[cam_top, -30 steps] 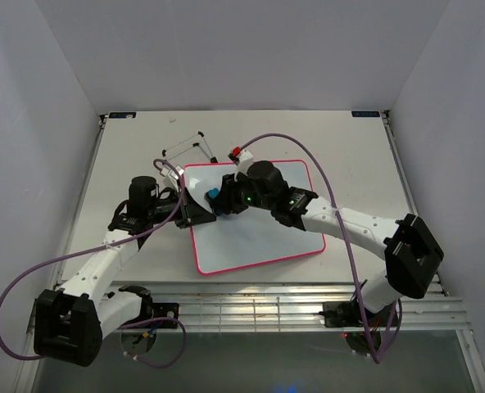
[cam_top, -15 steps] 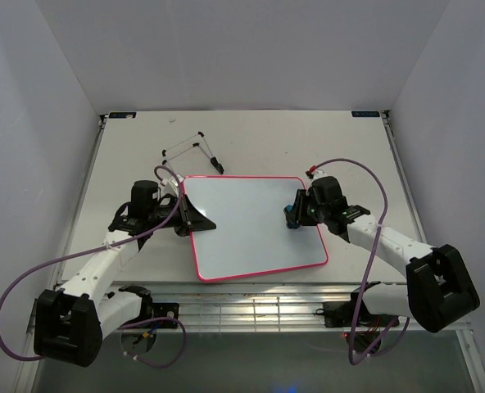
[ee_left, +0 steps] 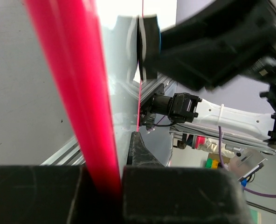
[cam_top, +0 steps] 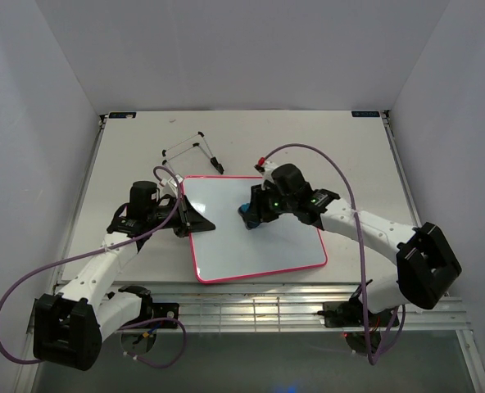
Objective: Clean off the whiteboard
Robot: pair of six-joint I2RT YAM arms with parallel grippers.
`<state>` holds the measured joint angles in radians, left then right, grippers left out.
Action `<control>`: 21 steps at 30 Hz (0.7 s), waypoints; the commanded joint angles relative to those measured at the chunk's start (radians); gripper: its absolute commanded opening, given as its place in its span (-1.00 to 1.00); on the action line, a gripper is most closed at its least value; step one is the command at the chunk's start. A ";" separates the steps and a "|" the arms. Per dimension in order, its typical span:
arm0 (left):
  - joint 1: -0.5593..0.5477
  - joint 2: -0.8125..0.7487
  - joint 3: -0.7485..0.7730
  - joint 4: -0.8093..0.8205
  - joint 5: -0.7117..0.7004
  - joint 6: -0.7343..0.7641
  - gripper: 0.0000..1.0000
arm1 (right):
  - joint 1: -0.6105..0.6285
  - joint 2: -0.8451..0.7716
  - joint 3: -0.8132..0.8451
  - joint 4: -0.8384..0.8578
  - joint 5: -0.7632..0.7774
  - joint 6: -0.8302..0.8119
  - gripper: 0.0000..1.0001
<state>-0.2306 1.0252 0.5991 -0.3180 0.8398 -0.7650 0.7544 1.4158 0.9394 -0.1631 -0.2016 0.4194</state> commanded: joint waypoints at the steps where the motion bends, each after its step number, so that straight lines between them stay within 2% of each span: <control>1: -0.027 -0.028 -0.004 0.027 -0.150 0.265 -1.00 | 0.117 0.092 0.056 0.026 -0.159 0.048 -0.84; 5: -0.027 -0.042 -0.005 0.027 -0.146 0.267 -1.00 | 0.097 0.149 0.087 -0.042 -0.046 0.021 -0.84; 12: -0.027 -0.100 -0.005 0.046 -0.122 0.271 -1.00 | -0.254 0.169 0.001 -0.157 0.073 -0.101 -0.85; 14: -0.027 -0.119 -0.005 0.057 -0.105 0.274 -1.00 | -0.312 0.198 0.022 -0.171 0.058 -0.137 -0.84; 18: -0.027 -0.146 -0.005 0.074 -0.093 0.276 -1.00 | -0.430 0.362 0.128 -0.261 -0.016 -0.226 -0.84; 21: -0.027 -0.169 -0.001 0.076 -0.096 0.276 -1.00 | -0.478 0.320 0.127 -0.268 -0.053 -0.254 -0.84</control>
<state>-0.2321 0.9218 0.5850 -0.3725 0.8215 -0.8181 0.2993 1.7294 1.0851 -0.2619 -0.2440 0.2630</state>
